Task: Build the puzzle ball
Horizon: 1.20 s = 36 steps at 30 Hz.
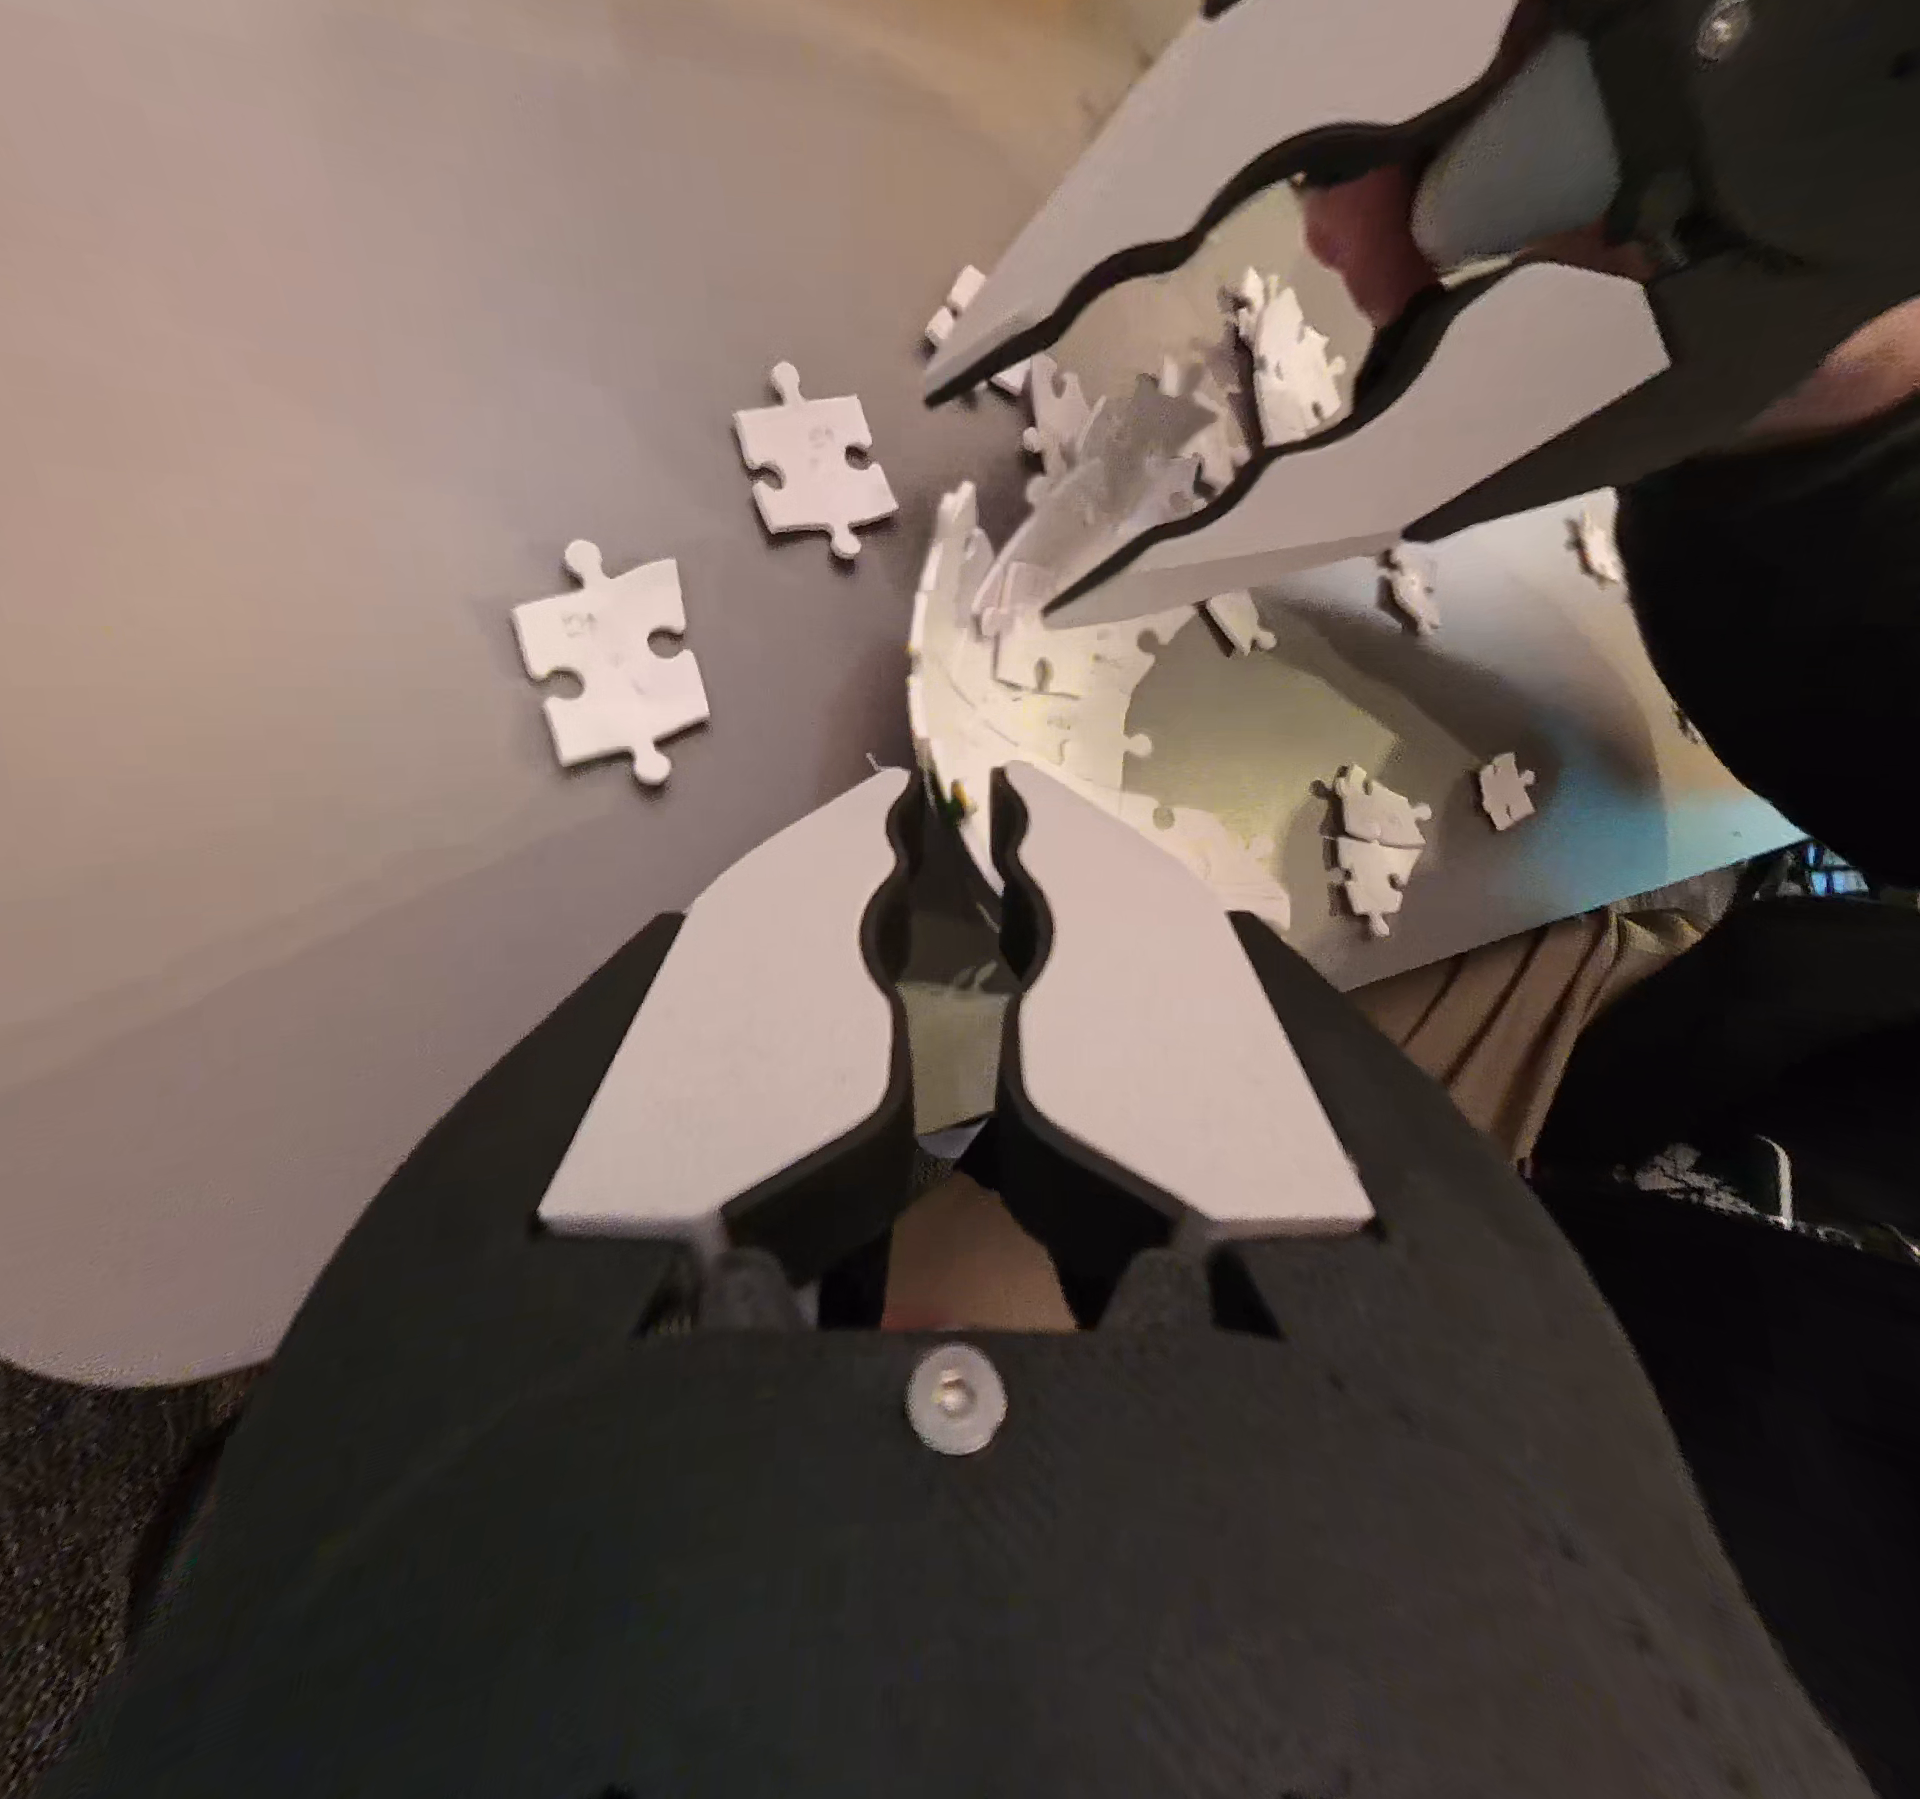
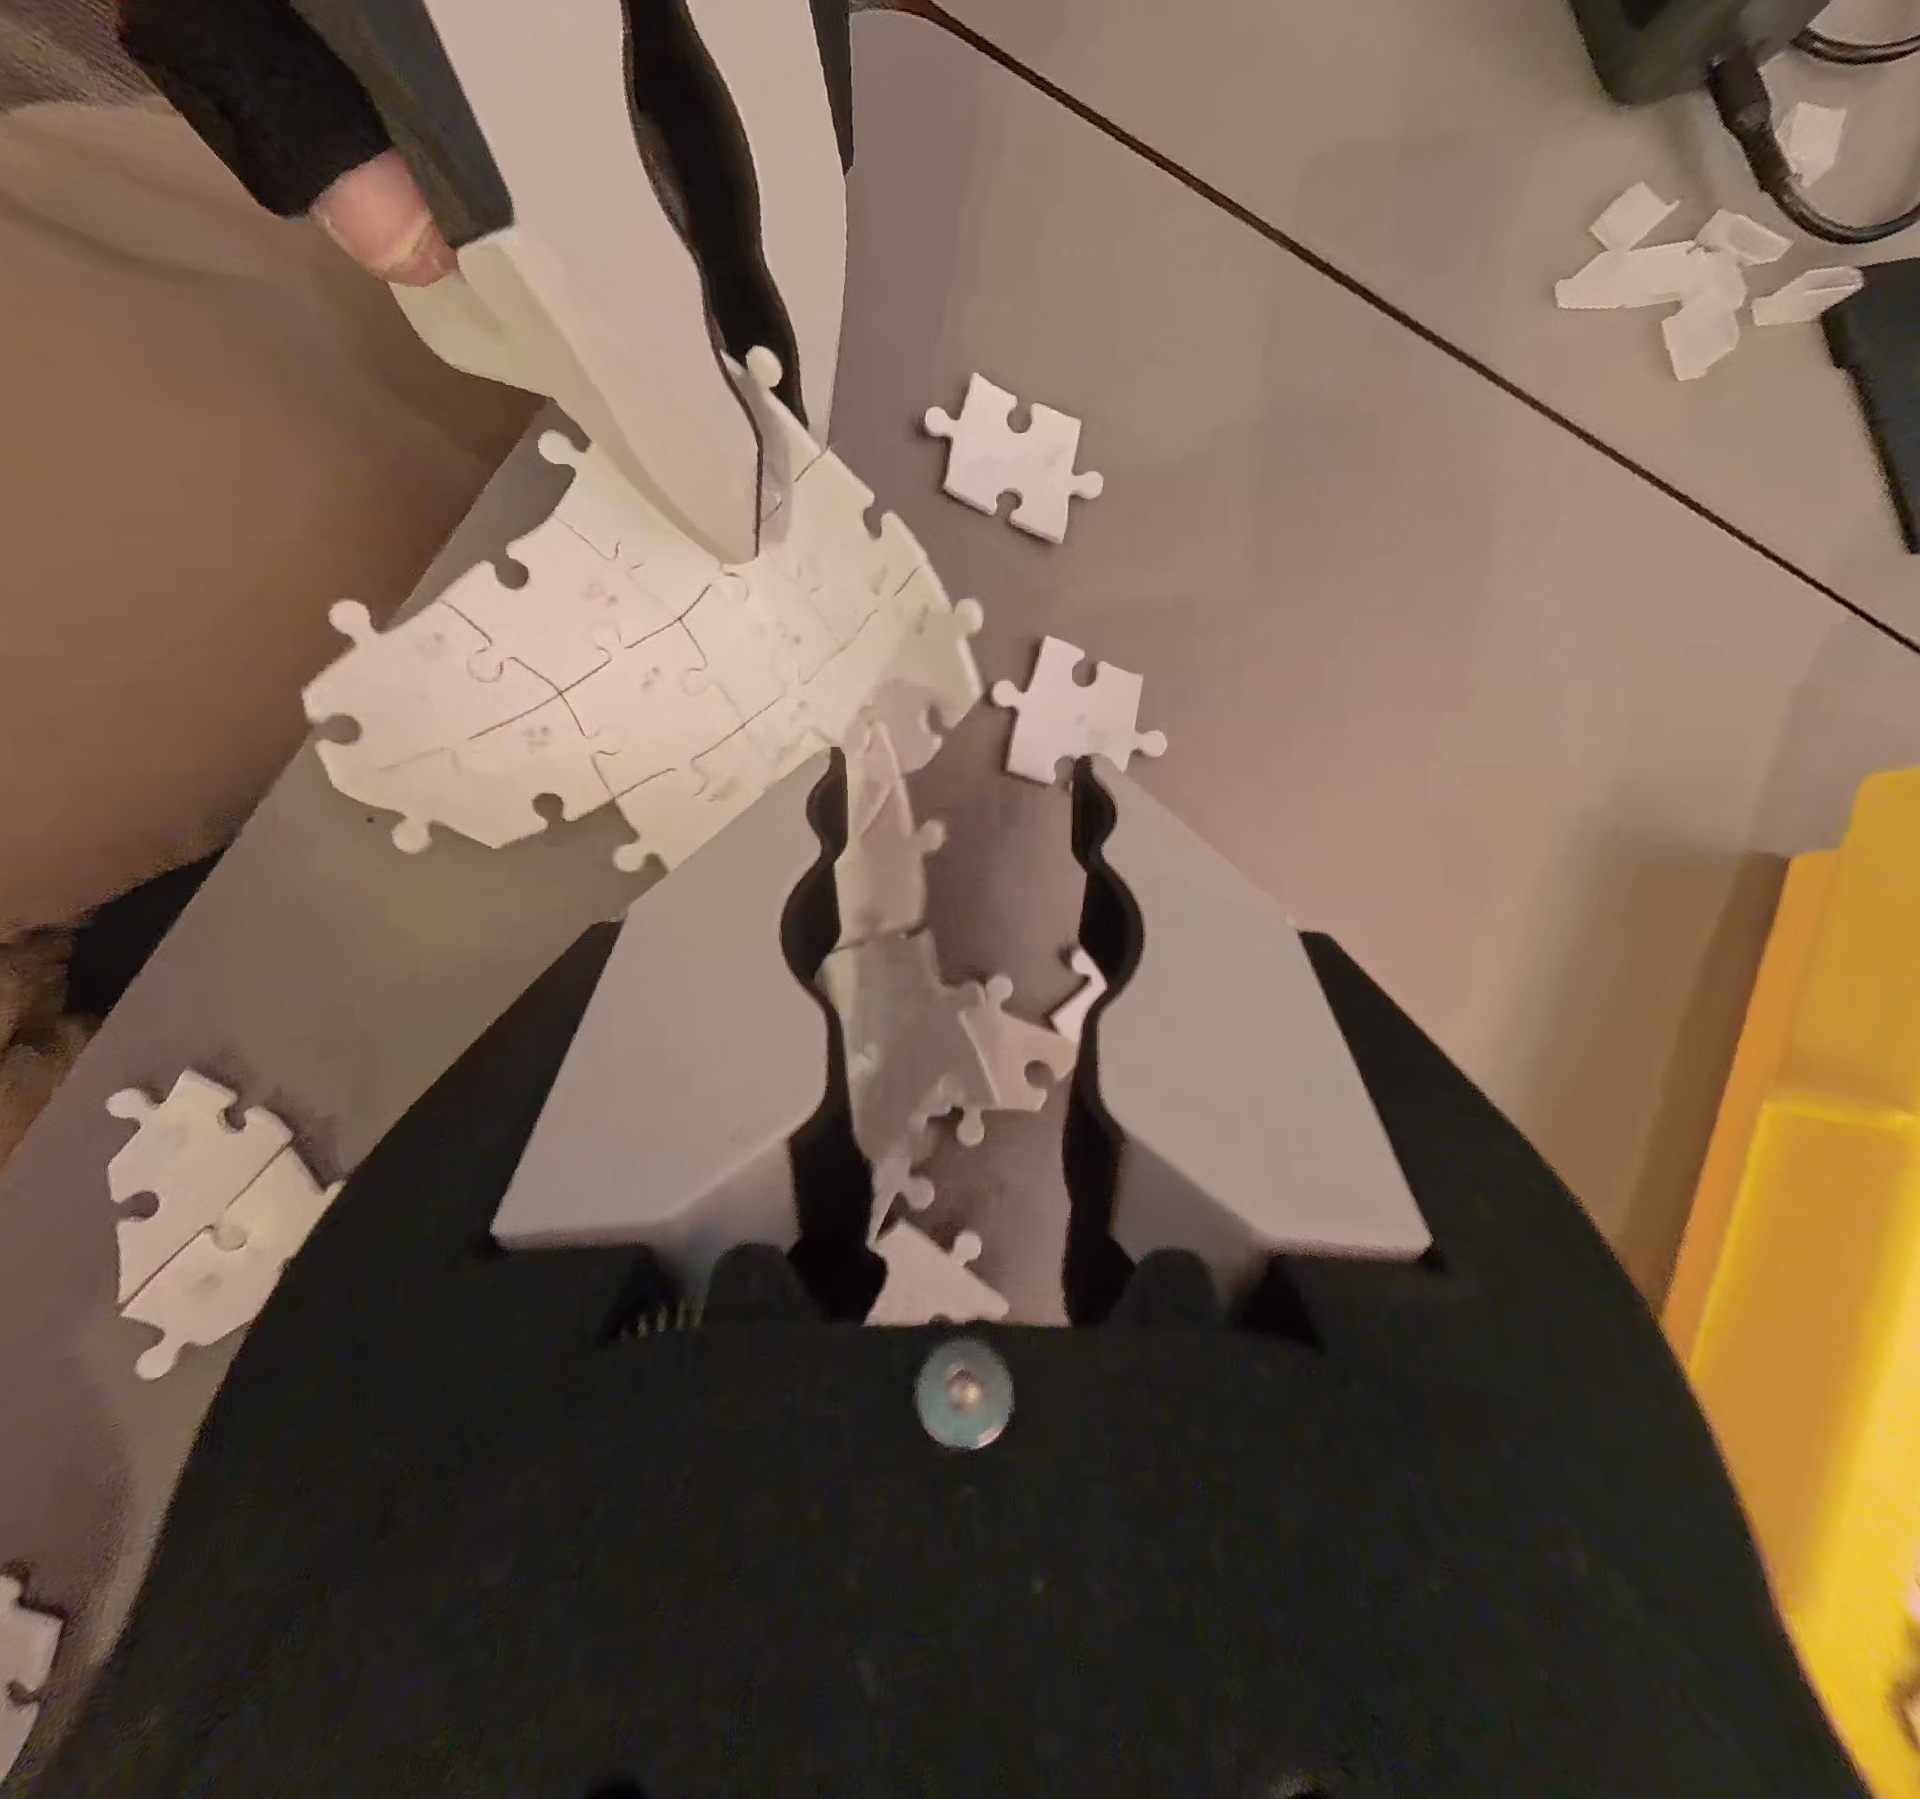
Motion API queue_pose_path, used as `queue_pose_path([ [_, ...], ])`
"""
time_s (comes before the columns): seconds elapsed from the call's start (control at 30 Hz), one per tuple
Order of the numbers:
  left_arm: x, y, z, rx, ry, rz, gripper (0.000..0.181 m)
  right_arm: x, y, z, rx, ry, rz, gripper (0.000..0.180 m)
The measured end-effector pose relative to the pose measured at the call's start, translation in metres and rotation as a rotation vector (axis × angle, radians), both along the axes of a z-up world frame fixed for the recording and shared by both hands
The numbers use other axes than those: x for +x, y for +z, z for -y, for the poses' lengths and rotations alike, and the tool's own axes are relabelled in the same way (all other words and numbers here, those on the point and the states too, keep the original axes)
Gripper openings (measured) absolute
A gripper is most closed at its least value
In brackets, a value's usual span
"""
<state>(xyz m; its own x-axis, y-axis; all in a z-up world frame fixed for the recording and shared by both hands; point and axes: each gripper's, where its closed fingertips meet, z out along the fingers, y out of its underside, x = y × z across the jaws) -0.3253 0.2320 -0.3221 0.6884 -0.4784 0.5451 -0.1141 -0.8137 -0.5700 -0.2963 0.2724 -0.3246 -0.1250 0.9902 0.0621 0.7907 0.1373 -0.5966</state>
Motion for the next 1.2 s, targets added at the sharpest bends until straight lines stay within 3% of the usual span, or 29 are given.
queue_pose_path([
  [0.23,-0.001,-0.004,-0.001,-0.009,-0.124,-0.023,0.006,-0.008,0.001,0.01,-0.228,0.056,-0.042,0.039],
  [0.5,-0.007,-0.003,-0.002,-0.002,-0.108,-0.023,0.036,-0.003,0.001,0.015,-0.32,0.053,-0.091,0.03],
  [0.67,-0.016,0.005,0.011,-0.018,-0.027,-0.022,0.043,-0.002,0.0,0.018,-0.353,0.029,-0.123,0.026],
  [0.8,-0.008,0.002,0.011,-0.019,0.045,0.002,0.037,-0.002,0.002,0.021,-0.38,0.019,-0.148,0.025],
  [0.97,-0.006,-0.002,0.004,-0.026,0.089,0.046,0.015,0.001,0.003,0.022,-0.388,0.019,-0.148,0.023],
  [1.2,0.001,-0.004,0.0,-0.033,0.067,0.14,0.005,0.002,0.002,0.025,-0.378,0.037,-0.14,0.018],
])
